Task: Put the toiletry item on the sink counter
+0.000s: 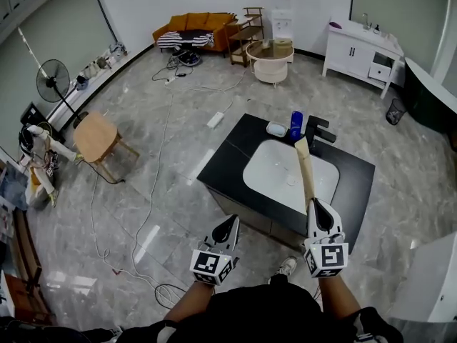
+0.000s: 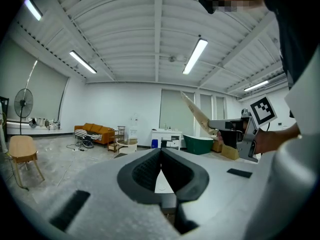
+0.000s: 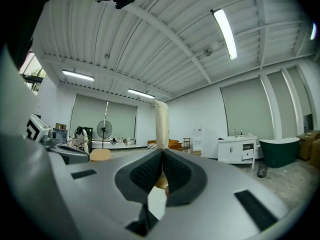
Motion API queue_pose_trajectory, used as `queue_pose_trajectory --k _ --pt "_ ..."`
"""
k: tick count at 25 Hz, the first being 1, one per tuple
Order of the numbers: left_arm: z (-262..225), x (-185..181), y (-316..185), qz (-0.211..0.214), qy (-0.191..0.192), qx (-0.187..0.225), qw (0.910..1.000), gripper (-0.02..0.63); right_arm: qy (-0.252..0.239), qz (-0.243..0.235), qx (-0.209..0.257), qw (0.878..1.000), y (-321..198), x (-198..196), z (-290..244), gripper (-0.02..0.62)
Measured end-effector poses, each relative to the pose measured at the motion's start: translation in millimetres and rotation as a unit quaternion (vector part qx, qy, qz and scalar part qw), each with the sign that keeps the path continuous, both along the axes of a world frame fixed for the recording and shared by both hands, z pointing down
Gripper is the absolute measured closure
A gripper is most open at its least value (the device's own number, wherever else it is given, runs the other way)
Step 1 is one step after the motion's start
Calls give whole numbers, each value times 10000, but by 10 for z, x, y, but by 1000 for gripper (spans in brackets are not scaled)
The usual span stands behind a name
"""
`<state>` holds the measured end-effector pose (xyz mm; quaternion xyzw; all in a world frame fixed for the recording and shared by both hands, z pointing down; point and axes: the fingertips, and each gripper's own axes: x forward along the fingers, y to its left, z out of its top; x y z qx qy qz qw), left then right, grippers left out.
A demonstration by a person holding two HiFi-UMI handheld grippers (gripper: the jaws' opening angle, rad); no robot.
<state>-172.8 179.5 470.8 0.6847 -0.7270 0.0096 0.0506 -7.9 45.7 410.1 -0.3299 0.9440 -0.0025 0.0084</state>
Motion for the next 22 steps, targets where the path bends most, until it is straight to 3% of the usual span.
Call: queue_pose_trajectory --k 6,11,14,22 --pt "55 216 -692 338 185 -88 9992 597 36 333 86 9994 -547 310 23 588" --pt "-117 436 -1256 686 -90 39 9976 597 70 694 113 9975 -1004 679 -27 588" --pt "-180 532 -1536 757 -71 92 9971 597 -1 891 129 9959 -1221 874 -57 588" --pt "-181 623 -2089 958 -15 112 9953 597 -73 1237 274 9919 -1640 1068 -129 588"
